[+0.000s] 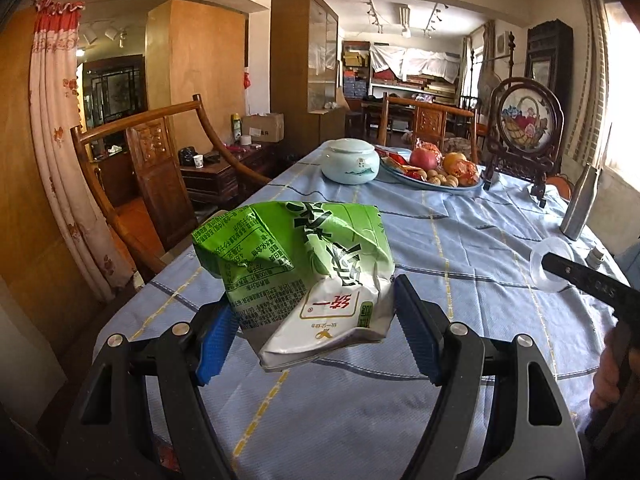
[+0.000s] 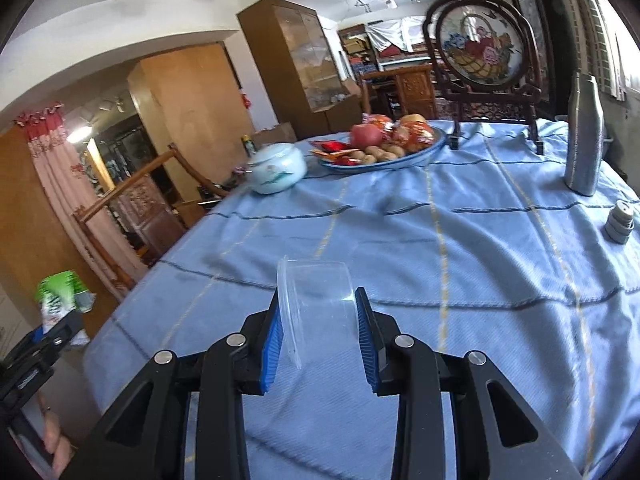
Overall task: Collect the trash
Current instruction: 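Lift the pouch and cup and carry them toward the wastebasket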
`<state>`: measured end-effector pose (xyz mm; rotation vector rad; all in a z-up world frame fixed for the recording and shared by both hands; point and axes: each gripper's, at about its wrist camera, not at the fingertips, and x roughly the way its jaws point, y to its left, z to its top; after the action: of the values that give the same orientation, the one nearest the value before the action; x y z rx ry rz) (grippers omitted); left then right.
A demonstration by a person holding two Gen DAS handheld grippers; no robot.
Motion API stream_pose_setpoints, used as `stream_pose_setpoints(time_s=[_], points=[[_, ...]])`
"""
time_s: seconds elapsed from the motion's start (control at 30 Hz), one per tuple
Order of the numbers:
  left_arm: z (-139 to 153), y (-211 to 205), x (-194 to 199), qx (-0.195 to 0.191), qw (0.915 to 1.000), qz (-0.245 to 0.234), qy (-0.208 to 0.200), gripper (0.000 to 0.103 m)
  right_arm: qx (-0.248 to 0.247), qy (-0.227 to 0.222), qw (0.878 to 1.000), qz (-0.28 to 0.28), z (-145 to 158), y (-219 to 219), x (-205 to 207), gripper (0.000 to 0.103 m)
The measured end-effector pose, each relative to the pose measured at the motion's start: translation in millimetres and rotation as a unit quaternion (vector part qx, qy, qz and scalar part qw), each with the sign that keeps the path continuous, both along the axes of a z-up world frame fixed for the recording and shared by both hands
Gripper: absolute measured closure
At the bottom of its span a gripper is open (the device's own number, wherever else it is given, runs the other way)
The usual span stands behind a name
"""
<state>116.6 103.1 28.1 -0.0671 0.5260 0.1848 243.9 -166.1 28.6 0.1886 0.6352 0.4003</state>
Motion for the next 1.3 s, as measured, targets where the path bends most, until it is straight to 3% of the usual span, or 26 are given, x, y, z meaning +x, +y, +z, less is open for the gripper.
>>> stream_pose_setpoints(time_s=[0.57, 1.0, 1.3], points=[[8.9, 26.9, -47.6, -0.002, 0.9994, 0.030, -0.019, 0.031, 0.028, -0.020, 0.995, 0.092, 17.9, 64.5, -74.6, 0.069], [24.7, 8.7, -99.3, -0.013, 0.9992, 0.010, -0.038, 0.031, 0.027, -0.078, 0.994, 0.075, 33.3, 39.1, -138.6, 0.069], [35.2, -15.5, -116.6, 0.003, 0.9990, 0.005, -0.045, 0.031, 0.040, -0.101, 0.992, 0.059, 33.0, 5.4, -159.0, 0.069]])
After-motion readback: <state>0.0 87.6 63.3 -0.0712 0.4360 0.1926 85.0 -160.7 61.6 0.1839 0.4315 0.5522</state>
